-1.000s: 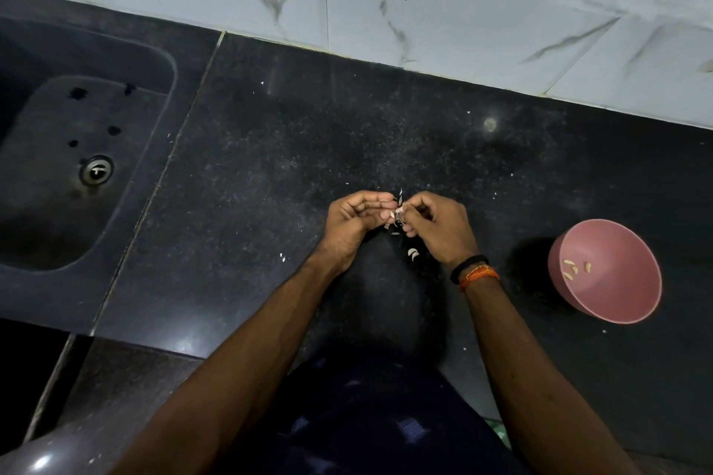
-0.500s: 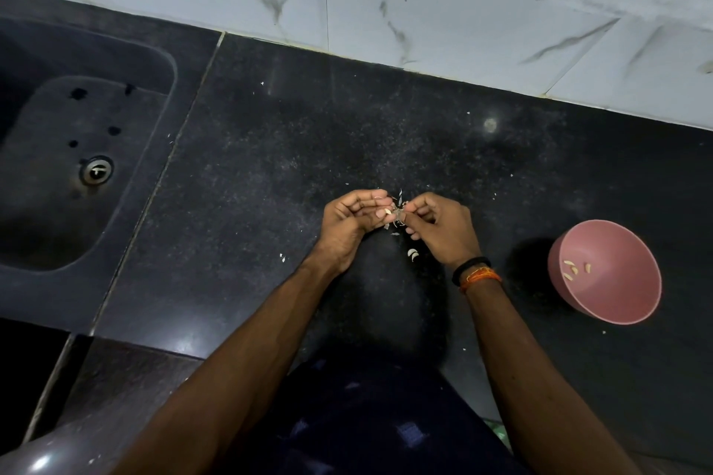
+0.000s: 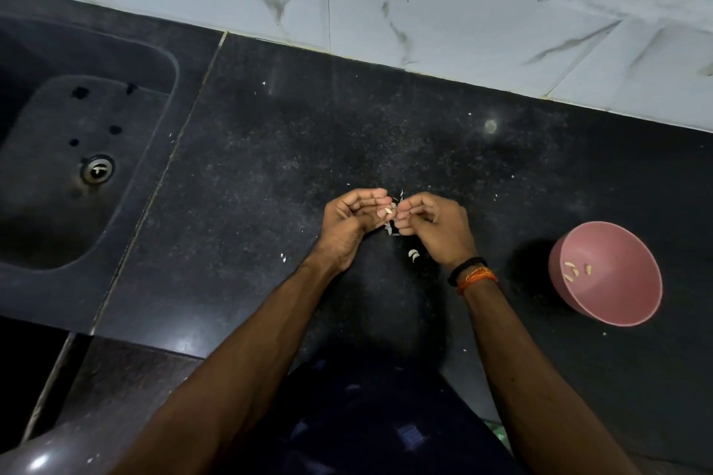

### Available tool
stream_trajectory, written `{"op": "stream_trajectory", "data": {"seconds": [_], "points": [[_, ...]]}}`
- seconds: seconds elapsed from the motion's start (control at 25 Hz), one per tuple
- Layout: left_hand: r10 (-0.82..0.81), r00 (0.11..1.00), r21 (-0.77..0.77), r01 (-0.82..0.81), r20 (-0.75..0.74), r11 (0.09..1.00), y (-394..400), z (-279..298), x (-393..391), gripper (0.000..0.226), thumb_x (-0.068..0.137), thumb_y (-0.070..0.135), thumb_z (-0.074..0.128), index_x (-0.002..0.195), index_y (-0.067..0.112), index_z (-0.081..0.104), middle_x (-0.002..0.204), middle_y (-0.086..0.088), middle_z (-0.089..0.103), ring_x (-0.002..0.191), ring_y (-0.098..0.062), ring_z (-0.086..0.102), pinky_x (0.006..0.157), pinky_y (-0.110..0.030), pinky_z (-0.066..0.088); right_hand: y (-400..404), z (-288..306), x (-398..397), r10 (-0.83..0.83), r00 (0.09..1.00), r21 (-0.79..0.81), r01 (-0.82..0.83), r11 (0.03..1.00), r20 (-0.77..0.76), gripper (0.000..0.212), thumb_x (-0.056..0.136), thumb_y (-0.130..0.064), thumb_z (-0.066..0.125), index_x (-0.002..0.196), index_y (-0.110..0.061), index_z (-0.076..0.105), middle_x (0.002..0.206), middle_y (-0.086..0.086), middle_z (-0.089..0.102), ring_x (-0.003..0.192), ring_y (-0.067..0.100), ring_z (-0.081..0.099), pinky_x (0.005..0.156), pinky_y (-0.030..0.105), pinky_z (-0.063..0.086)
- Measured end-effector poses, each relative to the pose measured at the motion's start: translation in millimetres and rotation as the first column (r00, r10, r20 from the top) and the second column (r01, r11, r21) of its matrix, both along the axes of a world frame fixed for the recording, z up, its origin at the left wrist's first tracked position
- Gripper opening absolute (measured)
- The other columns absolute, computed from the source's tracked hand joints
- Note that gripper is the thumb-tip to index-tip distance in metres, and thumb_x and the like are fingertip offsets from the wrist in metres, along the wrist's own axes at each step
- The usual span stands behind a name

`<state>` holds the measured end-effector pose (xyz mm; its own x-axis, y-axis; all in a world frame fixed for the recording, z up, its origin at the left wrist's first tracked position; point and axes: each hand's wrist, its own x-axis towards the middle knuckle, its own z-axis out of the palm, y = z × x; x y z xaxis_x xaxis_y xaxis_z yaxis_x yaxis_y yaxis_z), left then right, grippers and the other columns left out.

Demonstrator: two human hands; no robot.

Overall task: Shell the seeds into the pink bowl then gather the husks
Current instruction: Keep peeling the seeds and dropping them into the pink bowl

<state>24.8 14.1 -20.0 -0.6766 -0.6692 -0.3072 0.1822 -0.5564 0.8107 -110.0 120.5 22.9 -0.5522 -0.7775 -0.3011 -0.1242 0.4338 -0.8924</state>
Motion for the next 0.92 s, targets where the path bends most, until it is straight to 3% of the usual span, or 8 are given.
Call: {"op": "stream_trajectory", "data": {"seconds": [0.16,0.32,0.48,0.6,0.68,0.8,0.92], "points": [[0.016,1.0,0.02,-0.015,-0.002,1.0,0.9,0.1,-1.5,0.037,0.078,-0.011,0.071,0.113,-0.005,0.066,0.105,-0.02,0.072,0.105,-0.036,0.067,0.1,-0.049,0.054,1.2,0.6,-4.1,-0.046,0.997,0.003,0.046,0.999,0.054,0.035,0.092,0.012,0.052,0.096,-0.014,0.074,0.097,0.007,0.077,0.09,0.02,0.077,0.082,0.034,0.063],[0.016,1.0,0.02,-0.016,-0.001,1.0,2.7,-0.4,-2.9,0.034,0.077,-0.009,0.073,0.11,-0.004,0.067,0.105,-0.022,0.072,0.107,-0.038,0.068,0.1,-0.055,0.052,3.8,-0.4,-7.4,0.092,0.969,0.0,-0.095,0.995,-0.23,0.029,0.088,0.002,0.069,0.104,-0.021,0.077,0.105,-0.006,0.075,0.094,0.006,0.073,0.087,0.026,0.059],[0.014,0.997,-0.043,-0.011,0.072,0.999,2.7,-0.4,-4.5,0.029,0.081,-0.012,0.071,0.109,-0.004,0.068,0.106,-0.026,0.072,0.105,-0.038,0.069,0.095,-0.046,0.057,3.7,-0.9,-7.7,0.162,0.943,-0.01,-0.173,0.985,-0.291,0.034,0.085,-0.004,0.077,0.115,-0.02,0.077,0.107,-0.008,0.07,0.094,0.002,0.068,0.087,0.016,0.053],[-0.005,0.994,-0.076,0.013,0.107,0.997,4.4,4.6,-7.8,0.024,0.082,-0.01,0.072,0.104,-0.001,0.07,0.096,-0.018,0.075,0.092,-0.027,0.073,0.087,-0.038,0.06,4.8,-1.4,-6.8,0.158,0.909,-0.009,-0.174,0.985,-0.385,0.026,0.086,-0.018,0.081,0.112,-0.022,0.079,0.1,-0.012,0.067,0.088,0.001,0.065,0.08,0.009,0.047],[-0.019,0.995,-0.064,0.025,0.1,0.998,5.0,8.4,-11.6,0.022,0.084,-0.009,0.071,0.105,-0.005,0.069,0.095,-0.02,0.074,0.091,-0.029,0.073,0.086,-0.039,0.06,5.9,-0.8,-7.9,0.105,0.903,-0.044,-0.136,0.99,-0.416,0.019,0.09,-0.021,0.077,0.108,-0.021,0.08,0.099,-0.011,0.069,0.089,0.001,0.065,0.08,0.009,0.046],[-0.025,0.993,-0.035,0.029,0.114,0.999,2.4,15.6,-22.4,0.018,0.092,-0.004,0.064,0.109,-0.011,0.066,0.101,-0.029,0.071,0.096,-0.039,0.073,0.089,-0.046,0.059,7.0,-1.4,-8.6,-0.037,0.959,-0.097,0.01,0.995,-0.282,0.013,0.095,-0.013,0.068,0.103,-0.019,0.077,0.099,-0.008,0.074,0.092,0.004,0.07,0.085,0.02,0.055],[-0.04,0.982,-0.066,0.054,0.187,0.996,-0.7,25.7,-35.6,0.019,0.095,0.0,0.062,0.111,-0.01,0.066,0.101,-0.025,0.072,0.093,-0.033,0.073,0.089,-0.044,0.06,8.1,3.5,-8.9,-0.233,0.958,-0.115,0.253,0.96,0.164,0.014,0.103,-0.01,0.055,0.104,-0.013,0.069,0.102,0.008,0.077,0.094,0.017,0.076,0.086,0.035,0.061]]}}
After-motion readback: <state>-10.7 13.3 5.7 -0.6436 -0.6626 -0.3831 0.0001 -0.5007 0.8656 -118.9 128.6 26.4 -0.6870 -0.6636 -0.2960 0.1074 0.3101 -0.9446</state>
